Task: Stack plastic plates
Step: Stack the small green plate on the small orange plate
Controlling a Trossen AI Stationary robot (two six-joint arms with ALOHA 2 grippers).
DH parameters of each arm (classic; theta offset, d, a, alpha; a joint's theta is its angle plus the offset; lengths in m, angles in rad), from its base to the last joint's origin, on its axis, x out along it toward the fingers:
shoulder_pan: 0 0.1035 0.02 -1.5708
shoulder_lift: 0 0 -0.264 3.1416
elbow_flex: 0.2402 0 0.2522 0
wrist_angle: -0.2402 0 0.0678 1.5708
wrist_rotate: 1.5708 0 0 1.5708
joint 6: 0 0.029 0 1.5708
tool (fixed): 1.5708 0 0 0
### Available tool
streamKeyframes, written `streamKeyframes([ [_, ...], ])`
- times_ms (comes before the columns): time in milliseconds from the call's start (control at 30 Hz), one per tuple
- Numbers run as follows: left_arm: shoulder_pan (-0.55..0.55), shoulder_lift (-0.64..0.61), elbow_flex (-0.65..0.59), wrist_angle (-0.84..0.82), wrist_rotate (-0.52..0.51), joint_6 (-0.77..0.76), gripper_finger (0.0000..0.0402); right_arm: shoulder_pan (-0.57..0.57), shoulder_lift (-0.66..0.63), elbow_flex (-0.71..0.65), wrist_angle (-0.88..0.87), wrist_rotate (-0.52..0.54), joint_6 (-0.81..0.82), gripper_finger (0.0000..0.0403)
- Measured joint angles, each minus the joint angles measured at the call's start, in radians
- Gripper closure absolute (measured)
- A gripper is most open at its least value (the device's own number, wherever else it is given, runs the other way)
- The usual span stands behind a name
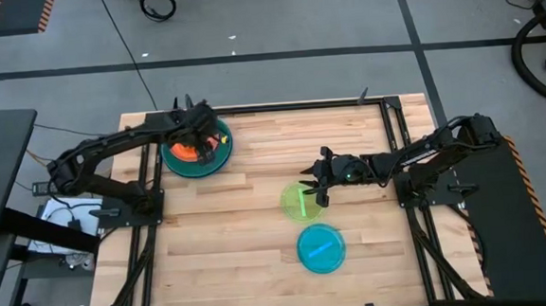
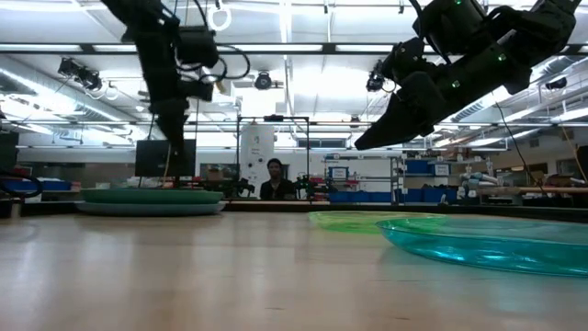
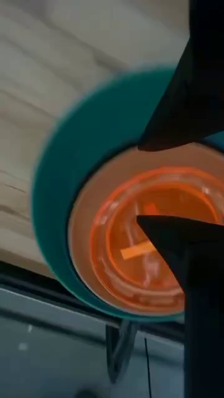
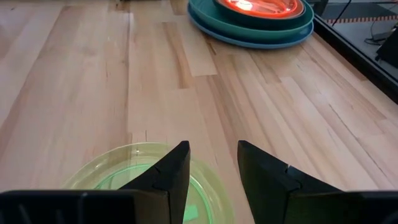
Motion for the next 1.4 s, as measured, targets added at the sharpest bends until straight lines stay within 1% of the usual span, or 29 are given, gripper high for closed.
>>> streamKeyframes([
  [67,0.000,0.000,0.034,-0.019,0.065,-0.042,0.0215,0.000,0.000,0.000,-0.004,0.001,0.000,0.0258],
  [167,-0.027,0.002,0.036,0.000,0.160,-0.093,0.0215,-0.001,0.000,0.000,-0.015,0.002,-0.004,0.0258],
  [267,-0.115,0.006,0.036,0.046,0.207,-0.060,0.0214,-0.001,0.000,0.000,-0.037,0.005,-0.013,0.0258],
  [367,-0.233,0.023,0.036,0.122,0.206,-0.019,0.0214,-0.001,0.000,0.000,-0.044,0.005,-0.016,0.0258],
  [500,-0.365,0.078,0.036,0.268,0.152,0.080,0.0214,-0.001,0.000,0.000,-0.092,0.006,-0.002,0.0258],
  [567,-0.415,0.116,0.036,0.337,0.126,0.127,0.0214,-0.005,0.000,0.007,-0.159,0.006,0.029,0.0258],
  [633,-0.449,0.157,0.036,0.382,0.123,0.160,0.0214,-0.018,0.000,0.032,-0.263,0.005,0.075,0.0258],
  [733,-0.480,0.224,0.036,0.439,0.120,0.228,0.0214,-0.042,0.000,0.071,-0.416,0.007,0.130,0.0258],
  [800,-0.497,0.264,0.036,0.472,0.117,0.287,0.0214,-0.050,0.000,0.083,-0.485,0.009,0.158,0.0258],
  [1000,-0.549,0.362,0.036,0.582,0.121,0.499,0.0214,-0.051,-0.006,0.088,-0.606,0.003,0.242,0.0258],
  [1200,-0.578,0.426,0.036,0.727,0.125,0.675,0.0220,-0.035,-0.070,0.088,-0.719,0.005,0.330,0.0258],
  [1367,-0.580,0.473,0.035,0.741,0.239,0.773,0.0232,0.005,-0.092,0.066,-0.725,-0.004,0.413,0.0258],
  [1400,-0.580,0.485,0.035,0.769,0.252,0.783,0.0234,0.014,-0.086,0.057,-0.715,-0.004,0.426,0.0258],
])
